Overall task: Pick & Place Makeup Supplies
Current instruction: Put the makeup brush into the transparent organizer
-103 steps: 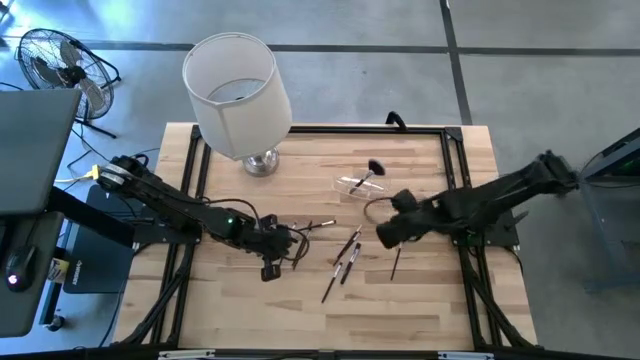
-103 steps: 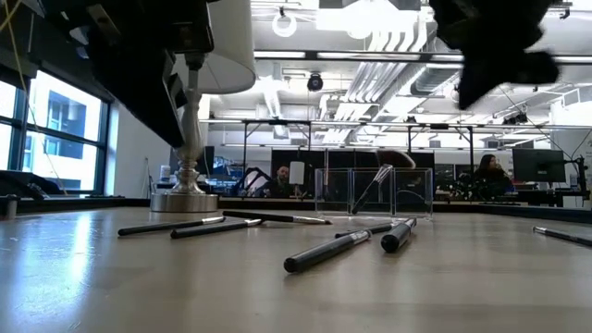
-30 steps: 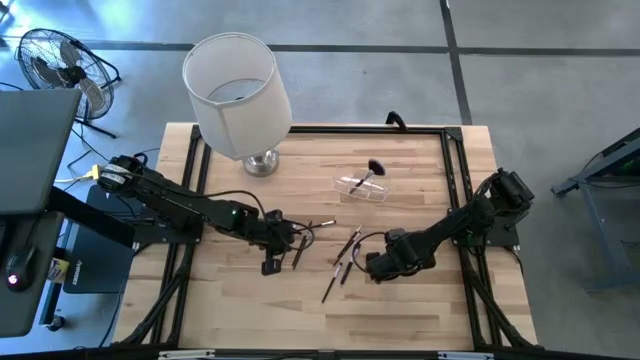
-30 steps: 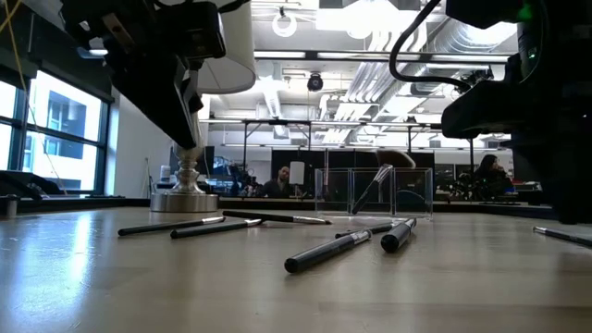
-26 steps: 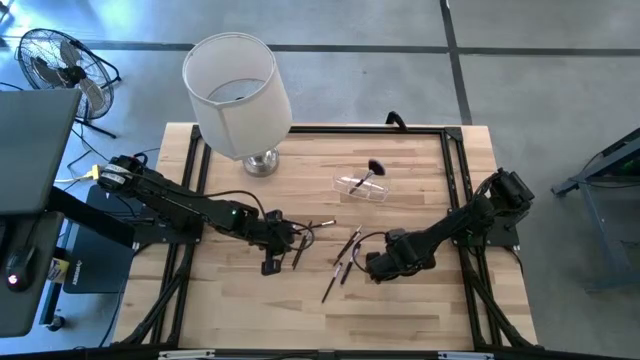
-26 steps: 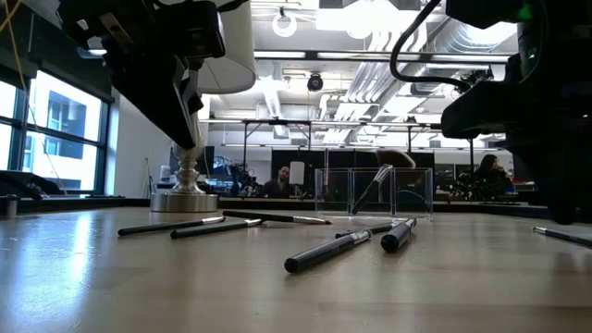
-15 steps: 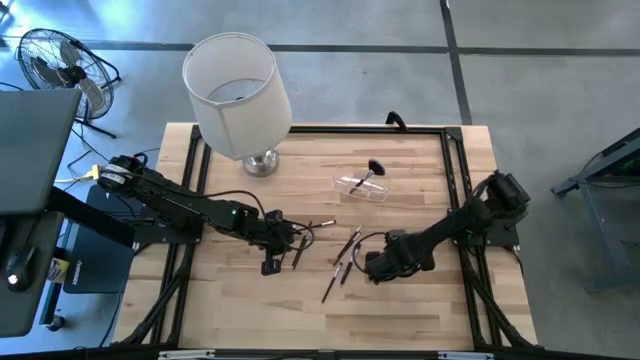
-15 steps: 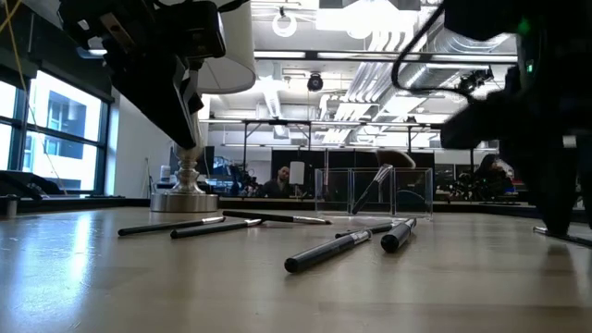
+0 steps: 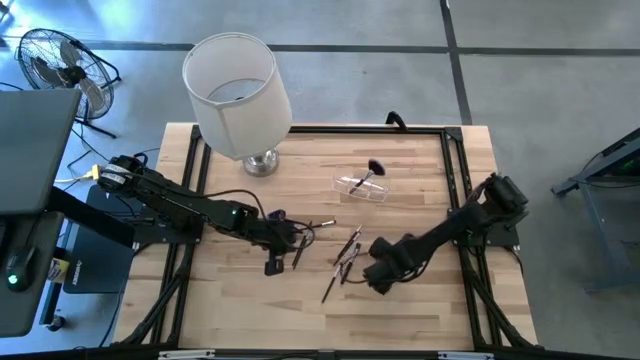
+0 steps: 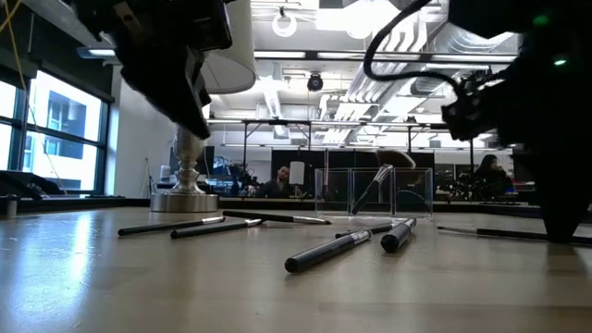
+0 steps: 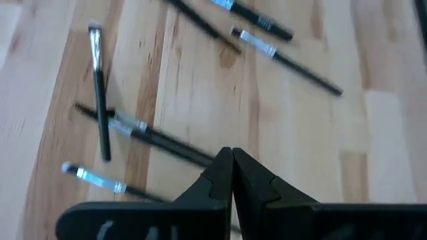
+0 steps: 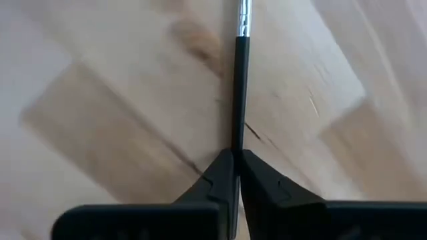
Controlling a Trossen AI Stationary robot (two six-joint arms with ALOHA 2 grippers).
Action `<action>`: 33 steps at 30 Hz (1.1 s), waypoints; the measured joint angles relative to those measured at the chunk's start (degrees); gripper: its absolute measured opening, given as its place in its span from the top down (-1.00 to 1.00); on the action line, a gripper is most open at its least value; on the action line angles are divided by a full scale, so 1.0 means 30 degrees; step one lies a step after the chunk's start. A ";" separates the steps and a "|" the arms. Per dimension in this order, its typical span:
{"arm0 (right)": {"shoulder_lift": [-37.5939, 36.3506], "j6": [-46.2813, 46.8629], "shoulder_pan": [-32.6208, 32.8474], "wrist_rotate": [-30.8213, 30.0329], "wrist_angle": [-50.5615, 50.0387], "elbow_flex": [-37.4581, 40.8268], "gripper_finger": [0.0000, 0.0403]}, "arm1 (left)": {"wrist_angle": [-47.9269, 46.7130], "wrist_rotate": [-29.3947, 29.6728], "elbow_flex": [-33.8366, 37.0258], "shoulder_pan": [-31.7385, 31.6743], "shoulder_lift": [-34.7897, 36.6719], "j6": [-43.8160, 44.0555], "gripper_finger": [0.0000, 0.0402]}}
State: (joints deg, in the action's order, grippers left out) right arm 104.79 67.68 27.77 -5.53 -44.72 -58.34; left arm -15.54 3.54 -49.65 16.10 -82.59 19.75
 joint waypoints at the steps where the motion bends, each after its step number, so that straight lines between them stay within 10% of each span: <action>1: -0.0052 -0.1806 0.0114 -0.0211 0.0136 0.0013 0.90 | 0.0302 0.0075 0.0000 0.0000 0.0000 0.0000 1.00; 7: -0.0081 -0.8845 0.0717 -0.1069 0.0542 0.0090 0.94 | 0.3557 0.0667 0.0000 0.0000 -0.0022 0.0006 1.00; 16: -0.0161 -0.8887 0.1061 -0.1573 0.0922 0.0696 0.93 | 0.6828 0.2885 -0.0393 0.0007 -0.1649 0.0279 0.99; 33: -0.0175 -0.5010 0.2129 -0.2393 0.1092 0.0763 0.97 | 0.6181 0.0347 -0.5567 0.0007 -0.7331 0.0699 0.75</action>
State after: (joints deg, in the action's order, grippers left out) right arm 104.27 52.65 34.16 -12.71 -41.44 -56.05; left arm 3.00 4.58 -66.35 16.12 -104.58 21.85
